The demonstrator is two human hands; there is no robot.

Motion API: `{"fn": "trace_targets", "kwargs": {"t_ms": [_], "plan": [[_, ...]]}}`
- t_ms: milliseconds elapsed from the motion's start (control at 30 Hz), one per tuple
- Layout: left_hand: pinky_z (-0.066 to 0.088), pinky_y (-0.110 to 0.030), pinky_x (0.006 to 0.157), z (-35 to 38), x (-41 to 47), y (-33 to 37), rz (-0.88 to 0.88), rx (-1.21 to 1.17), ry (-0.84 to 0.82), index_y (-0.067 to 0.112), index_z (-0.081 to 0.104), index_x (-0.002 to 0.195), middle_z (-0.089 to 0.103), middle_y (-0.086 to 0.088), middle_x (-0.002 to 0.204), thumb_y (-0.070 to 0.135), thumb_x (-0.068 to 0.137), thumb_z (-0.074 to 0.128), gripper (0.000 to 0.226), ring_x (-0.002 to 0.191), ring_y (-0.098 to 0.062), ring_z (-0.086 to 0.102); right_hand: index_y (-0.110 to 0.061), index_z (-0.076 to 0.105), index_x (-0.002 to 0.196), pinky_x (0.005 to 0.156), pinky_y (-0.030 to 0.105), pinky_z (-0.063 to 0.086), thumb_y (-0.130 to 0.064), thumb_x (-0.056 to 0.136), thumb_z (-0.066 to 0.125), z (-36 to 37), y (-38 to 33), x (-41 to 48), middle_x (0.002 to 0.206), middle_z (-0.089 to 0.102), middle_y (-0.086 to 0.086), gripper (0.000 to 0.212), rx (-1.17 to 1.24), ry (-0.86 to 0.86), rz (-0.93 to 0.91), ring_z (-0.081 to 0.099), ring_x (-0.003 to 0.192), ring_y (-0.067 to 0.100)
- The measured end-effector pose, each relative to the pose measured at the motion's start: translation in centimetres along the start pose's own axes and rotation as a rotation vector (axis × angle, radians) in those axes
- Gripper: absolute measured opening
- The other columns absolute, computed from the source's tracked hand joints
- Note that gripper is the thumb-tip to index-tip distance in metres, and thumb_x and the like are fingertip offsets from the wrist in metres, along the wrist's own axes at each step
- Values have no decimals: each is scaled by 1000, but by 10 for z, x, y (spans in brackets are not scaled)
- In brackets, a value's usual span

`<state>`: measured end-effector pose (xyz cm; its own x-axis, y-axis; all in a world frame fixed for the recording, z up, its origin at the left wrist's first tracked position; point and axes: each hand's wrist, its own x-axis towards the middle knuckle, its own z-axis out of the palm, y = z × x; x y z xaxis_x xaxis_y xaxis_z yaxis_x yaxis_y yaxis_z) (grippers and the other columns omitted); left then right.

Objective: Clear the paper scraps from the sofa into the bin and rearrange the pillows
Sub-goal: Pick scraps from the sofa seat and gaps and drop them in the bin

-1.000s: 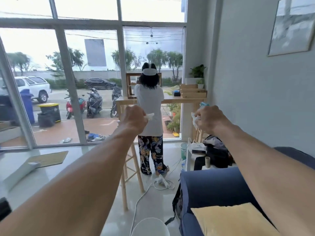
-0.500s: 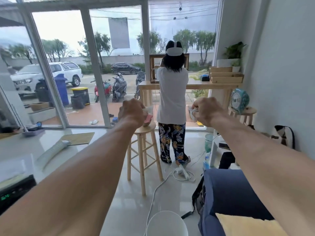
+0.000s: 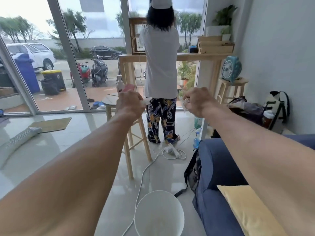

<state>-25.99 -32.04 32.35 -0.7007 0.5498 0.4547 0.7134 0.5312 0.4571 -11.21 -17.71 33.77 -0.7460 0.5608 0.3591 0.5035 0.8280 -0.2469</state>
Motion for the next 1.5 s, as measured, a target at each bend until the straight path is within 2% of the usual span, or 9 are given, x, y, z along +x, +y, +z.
{"fn": "trace_targets", "kwargs": {"t_ms": [200, 367, 567, 667, 867, 933, 1033, 1267, 1500], "plan": [[53, -31, 81, 108, -58, -67, -19, -25, -39, 8, 76, 90, 72, -4, 85, 14, 89, 65, 13, 81, -18, 65, -4, 67, 95, 109, 35, 37, -9, 96, 54, 111, 33, -48, 113, 65, 15, 14, -18, -15, 20, 55, 116, 32], [52, -27, 73, 199, -106, -121, -25, -49, -60, 11, 75, 93, 71, -2, 95, 15, 90, 65, 11, 84, -16, 64, -7, 68, 99, 78, 26, 42, -13, 96, 51, 215, 66, -81, 116, 64, 16, 18, -87, -23, 29, 61, 100, 28], [48, -23, 88, 256, -144, -156, -49, -85, -66, 15, 63, 125, 62, -8, 128, 10, 90, 62, 35, 107, -21, 62, -6, 66, 109, 80, 27, 42, -14, 96, 51, 288, 92, -99, 111, 64, 14, 21, -68, -27, 34, 55, 94, 26], [46, -29, 102, 277, -163, -174, -105, -120, -106, 18, 67, 121, 61, -5, 132, 15, 92, 63, 30, 115, -19, 60, -4, 66, 108, 76, 28, 41, -17, 95, 51, 325, 101, -108, 109, 64, 15, 23, -67, -76, 25, 52, 91, 26], [45, -21, 89, 325, -207, -225, -253, -75, -159, 18, 73, 111, 67, -8, 122, 20, 91, 65, 22, 101, -20, 65, -12, 63, 110, 80, 33, 43, -32, 93, 55, 429, 114, -137, 117, 61, 15, 28, -19, -249, 22, 54, 107, 32], [43, -18, 84, 342, -222, -239, -295, -69, -174, 19, 73, 111, 67, -7, 121, 23, 91, 66, 22, 95, -17, 65, -12, 63, 108, 76, 31, 39, -31, 93, 54, 468, 120, -146, 115, 61, 14, 26, -2, -284, 43, 54, 106, 34], [50, -26, 96, 365, -247, -258, -356, -85, -193, 20, 74, 109, 69, -5, 117, 22, 88, 68, 22, 102, -19, 66, -18, 66, 106, 77, 33, 43, -28, 94, 50, 520, 125, -164, 115, 64, 13, 23, 19, -339, 46, 57, 104, 34], [54, -27, 88, 400, -293, -296, -527, -131, -250, 26, 75, 101, 72, -2, 99, 24, 85, 67, 18, 91, -18, 67, -30, 68, 93, 95, 28, 45, -16, 84, 53, 592, 127, -198, 120, 57, 3, 22, 123, -479, 36, 54, 112, 26], [50, -20, 75, 411, -300, -303, -568, -148, -254, 26, 75, 97, 65, 2, 82, 33, 87, 67, 14, 78, -16, 63, -35, 49, 139, 113, 33, 29, -31, 90, 51, 594, 130, -202, 146, 37, 4, 49, 193, -562, 56, 37, 135, 23]]}}
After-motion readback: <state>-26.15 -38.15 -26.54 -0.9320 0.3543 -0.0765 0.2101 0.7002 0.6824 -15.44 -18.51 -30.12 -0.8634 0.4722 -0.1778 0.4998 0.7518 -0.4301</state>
